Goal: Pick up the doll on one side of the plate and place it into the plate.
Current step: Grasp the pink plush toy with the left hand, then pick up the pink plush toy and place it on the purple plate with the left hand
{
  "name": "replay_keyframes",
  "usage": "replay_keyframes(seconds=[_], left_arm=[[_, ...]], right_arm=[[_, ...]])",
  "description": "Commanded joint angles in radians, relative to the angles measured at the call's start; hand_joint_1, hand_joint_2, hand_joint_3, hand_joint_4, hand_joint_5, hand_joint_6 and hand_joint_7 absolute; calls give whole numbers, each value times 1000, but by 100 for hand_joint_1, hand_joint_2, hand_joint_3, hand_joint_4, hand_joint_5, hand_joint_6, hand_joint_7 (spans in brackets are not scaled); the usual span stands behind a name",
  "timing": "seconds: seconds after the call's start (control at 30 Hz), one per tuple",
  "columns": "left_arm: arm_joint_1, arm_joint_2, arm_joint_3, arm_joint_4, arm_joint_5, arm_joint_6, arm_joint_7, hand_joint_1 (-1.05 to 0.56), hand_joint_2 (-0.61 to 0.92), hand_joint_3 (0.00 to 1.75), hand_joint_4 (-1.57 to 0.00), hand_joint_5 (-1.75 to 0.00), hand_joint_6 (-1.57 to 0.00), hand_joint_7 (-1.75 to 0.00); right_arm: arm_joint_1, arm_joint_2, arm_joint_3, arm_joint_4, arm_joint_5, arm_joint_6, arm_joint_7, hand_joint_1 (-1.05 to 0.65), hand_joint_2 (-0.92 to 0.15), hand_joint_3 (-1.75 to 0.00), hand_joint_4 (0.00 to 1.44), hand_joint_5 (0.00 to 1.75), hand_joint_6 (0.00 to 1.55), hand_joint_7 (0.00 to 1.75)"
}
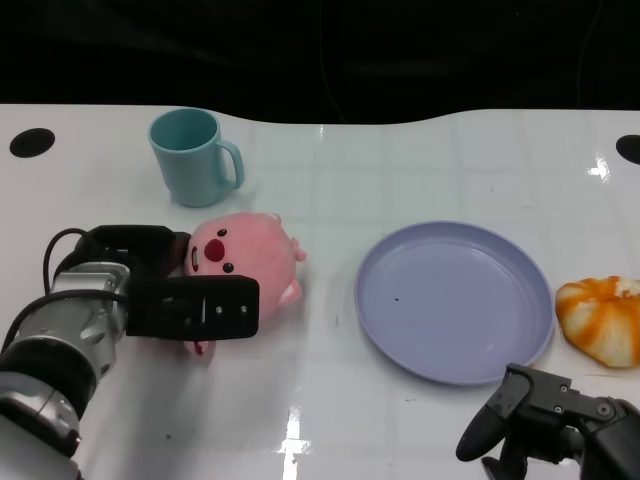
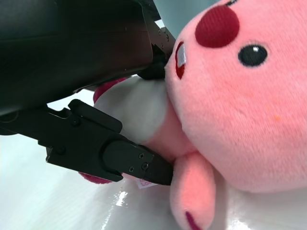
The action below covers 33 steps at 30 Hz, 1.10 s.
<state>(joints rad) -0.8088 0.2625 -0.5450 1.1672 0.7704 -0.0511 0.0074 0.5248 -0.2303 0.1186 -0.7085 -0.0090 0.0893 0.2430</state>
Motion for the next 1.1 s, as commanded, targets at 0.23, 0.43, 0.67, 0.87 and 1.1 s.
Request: replay_keyframes(seconds=[0.23,0.43,0.67,0.87,1.1], left_arm=[[110,2,-13,32,-32,-129,167,-24,92,31,-69,-164,-78,-102],[121,25,11,16,-61,-194,239,-22,90,38,-77,-175,-59,-171],[142,39,94,-34,-152,-266,294,-16,58,101,-93,-175,-72,-175],[207,71,141,-181,-194,-297,265,-14,50,115,-91,-175,-74,-175],[314,71,227,-417,-278,-214,177,-14,49,119,-92,-175,-72,-175]], right_arm=[[7,-5,3,-5,-3,-9,0,-21,-55,-107,64,168,58,135],[3,-3,8,-5,-6,-1,-3,-20,-55,-107,64,169,58,136],[-9,4,6,16,-4,-5,-8,-20,-55,-106,64,169,58,135],[-6,6,-1,23,10,-15,-6,-17,-55,-108,64,169,58,135],[-1,0,-1,37,-5,-37,-5,-17,-54,-108,64,168,59,135]])
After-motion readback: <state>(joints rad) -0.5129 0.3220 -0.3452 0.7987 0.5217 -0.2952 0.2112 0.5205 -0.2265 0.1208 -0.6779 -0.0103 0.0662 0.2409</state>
